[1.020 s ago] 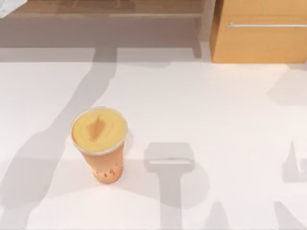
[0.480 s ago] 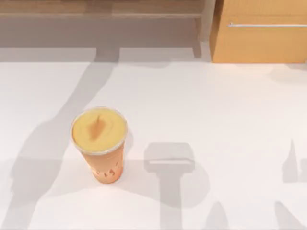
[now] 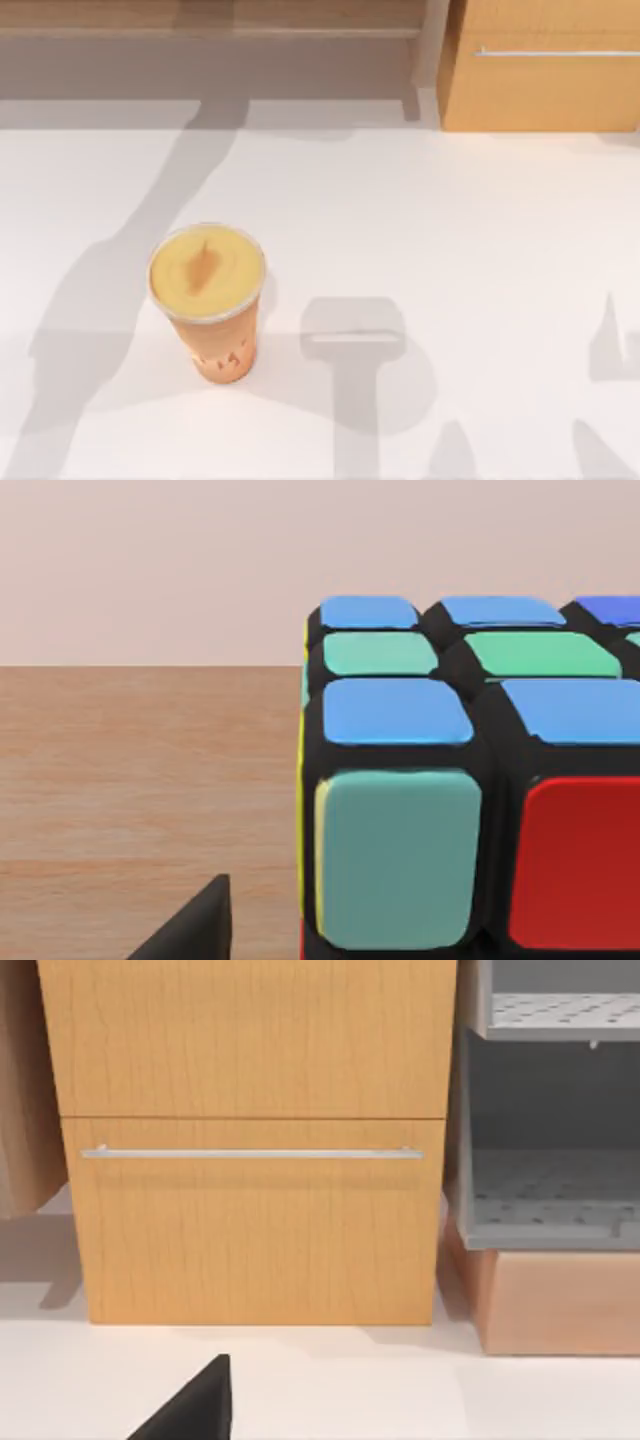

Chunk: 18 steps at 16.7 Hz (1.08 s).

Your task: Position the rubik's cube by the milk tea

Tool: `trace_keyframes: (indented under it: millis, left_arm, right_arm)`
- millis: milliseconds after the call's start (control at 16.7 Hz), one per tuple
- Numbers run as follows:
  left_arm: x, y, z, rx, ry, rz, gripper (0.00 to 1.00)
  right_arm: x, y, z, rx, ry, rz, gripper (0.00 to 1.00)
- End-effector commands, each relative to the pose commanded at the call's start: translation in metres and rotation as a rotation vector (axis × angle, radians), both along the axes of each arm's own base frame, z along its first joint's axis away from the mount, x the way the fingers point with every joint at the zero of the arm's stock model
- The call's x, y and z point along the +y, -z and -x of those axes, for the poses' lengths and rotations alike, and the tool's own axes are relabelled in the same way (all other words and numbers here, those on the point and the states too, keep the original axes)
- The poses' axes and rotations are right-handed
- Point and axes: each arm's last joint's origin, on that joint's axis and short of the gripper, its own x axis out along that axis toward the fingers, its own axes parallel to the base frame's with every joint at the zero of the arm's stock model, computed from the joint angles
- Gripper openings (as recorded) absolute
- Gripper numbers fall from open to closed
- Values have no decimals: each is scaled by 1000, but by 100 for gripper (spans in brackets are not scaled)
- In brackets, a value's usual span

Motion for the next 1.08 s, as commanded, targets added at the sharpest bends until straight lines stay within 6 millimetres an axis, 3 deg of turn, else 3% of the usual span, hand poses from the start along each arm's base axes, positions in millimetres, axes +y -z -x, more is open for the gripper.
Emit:
trace_keyframes:
  millis: [780, 1080]
  left_arm:
    - [0, 0, 0, 0, 0, 0, 2]
    - [0, 0, 0, 0, 0, 0, 0]
  right_arm:
    - [0, 0, 0, 0, 0, 0, 100]
    - [0, 0, 0, 0, 0, 0, 100]
